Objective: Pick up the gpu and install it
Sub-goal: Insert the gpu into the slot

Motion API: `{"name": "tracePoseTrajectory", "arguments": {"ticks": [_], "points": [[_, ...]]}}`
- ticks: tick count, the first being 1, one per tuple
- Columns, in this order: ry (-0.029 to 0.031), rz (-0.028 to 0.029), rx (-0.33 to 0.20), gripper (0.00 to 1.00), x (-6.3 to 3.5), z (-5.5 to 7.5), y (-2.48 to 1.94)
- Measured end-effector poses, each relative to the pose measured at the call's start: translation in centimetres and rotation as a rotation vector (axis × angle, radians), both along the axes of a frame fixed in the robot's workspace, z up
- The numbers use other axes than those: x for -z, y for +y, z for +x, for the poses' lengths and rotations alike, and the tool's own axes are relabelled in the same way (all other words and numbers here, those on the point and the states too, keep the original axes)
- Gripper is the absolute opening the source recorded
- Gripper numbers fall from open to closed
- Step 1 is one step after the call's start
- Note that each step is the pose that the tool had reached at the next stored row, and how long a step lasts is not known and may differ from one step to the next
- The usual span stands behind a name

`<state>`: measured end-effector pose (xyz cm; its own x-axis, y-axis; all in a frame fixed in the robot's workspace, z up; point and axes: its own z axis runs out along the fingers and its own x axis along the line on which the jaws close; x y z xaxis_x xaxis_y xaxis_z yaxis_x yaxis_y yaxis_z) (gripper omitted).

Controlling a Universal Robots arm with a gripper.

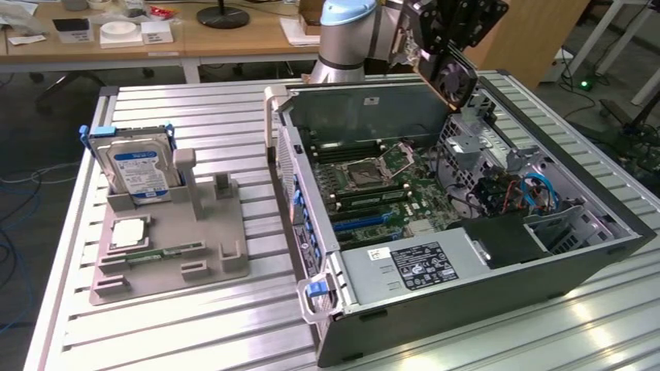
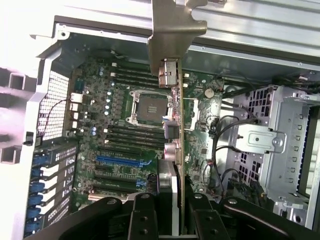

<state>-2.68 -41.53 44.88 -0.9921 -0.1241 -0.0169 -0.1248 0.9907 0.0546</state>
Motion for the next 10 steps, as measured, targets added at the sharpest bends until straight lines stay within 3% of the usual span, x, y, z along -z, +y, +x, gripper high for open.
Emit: {"name": "tracePoseTrajectory", "arguments": {"ticks": [10], "points": [[0.0000,0.0014,-0.071,0.28,0.00,-0.19,-0.07]]}}
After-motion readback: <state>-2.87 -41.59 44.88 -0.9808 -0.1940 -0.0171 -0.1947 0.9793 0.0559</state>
